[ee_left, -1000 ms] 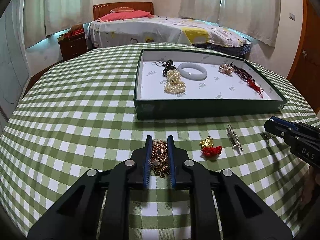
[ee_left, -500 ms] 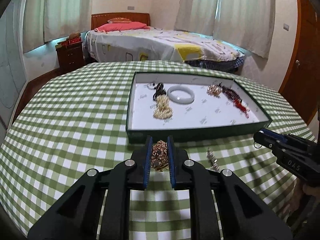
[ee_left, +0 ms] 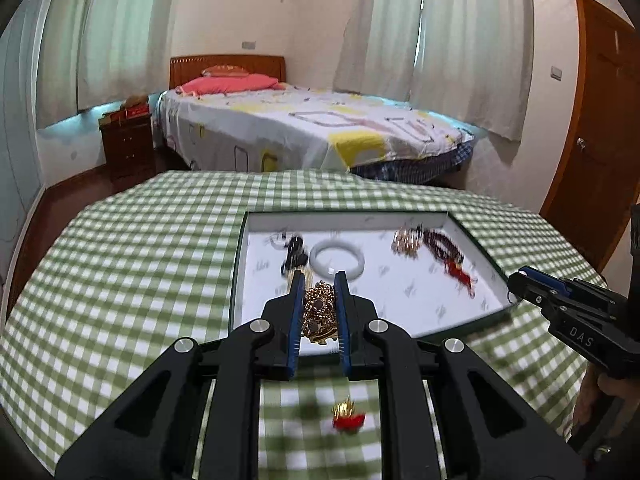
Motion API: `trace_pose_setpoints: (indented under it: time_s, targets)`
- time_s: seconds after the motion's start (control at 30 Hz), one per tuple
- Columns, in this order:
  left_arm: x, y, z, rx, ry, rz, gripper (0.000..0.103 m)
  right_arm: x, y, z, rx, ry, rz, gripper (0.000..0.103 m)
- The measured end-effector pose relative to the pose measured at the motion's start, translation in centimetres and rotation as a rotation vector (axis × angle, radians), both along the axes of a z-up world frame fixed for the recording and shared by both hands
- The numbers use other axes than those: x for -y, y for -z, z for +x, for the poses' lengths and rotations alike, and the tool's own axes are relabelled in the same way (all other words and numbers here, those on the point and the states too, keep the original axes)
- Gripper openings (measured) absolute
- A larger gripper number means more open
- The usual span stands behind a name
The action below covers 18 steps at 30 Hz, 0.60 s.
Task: Organize jewelry
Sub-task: 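Carry gold brooch with left tool while right tool carries pearl ring into tray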
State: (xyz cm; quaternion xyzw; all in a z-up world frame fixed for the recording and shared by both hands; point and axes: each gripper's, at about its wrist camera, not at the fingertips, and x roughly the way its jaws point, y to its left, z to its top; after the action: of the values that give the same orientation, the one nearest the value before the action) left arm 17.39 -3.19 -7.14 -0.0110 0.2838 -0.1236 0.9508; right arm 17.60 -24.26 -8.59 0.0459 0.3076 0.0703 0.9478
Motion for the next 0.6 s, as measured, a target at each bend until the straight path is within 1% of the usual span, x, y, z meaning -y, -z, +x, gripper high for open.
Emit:
trace_pose_setpoints:
  time_s: [0.17,0.27,0.37,0.6]
  targets:
    - [0.9,-1.0,2.1,0.031,0.005,-0.012,0.015,1.1,-1.0,1.6,0.035,0.028,-0.007,0.020]
    - [1.5,-1.0,3.2,0.040,0.010,-0.012,0.015,1.6,-1.3,2.4,0.046,0.039,-0.008,0.020]
    - [2.1,0.1,4.5,0.014,0.019,-0.002,0.015,2.1,-0.7,3.4,0.038,0.052,-0.020,0.020]
    - [2.8,4.2,6.3,-0.092,0.030,0.018,0.015,2.8,3.0,5.1,-0.061,0.063,-0.026,0.020]
